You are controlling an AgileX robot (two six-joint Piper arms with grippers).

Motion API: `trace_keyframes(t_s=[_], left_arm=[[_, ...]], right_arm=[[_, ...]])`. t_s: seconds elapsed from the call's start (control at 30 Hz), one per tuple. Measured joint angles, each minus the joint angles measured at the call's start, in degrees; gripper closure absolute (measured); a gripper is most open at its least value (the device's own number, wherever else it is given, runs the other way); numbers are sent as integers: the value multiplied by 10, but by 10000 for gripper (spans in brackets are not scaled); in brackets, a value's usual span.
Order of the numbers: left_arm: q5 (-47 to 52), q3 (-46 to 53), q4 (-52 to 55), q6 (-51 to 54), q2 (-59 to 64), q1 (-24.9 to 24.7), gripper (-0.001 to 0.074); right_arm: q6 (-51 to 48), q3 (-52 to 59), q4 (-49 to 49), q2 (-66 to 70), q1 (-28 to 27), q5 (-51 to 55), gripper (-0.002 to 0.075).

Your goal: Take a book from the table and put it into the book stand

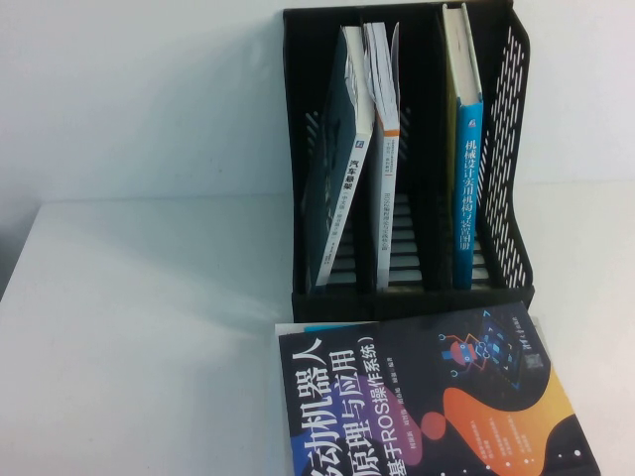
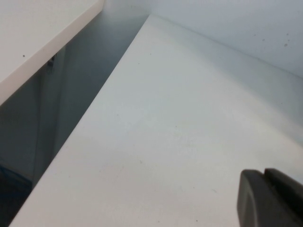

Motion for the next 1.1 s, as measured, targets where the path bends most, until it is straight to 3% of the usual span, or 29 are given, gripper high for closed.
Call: trace_keyframes(t_s=[0.27, 1.1], left_arm=[[0, 0, 0, -1, 0, 0, 737], [-2, 0, 0, -1, 0, 0, 739]], right_arm=[[-4, 0, 6, 0, 52, 0, 729], [-8, 0, 10, 0, 57, 0, 729]])
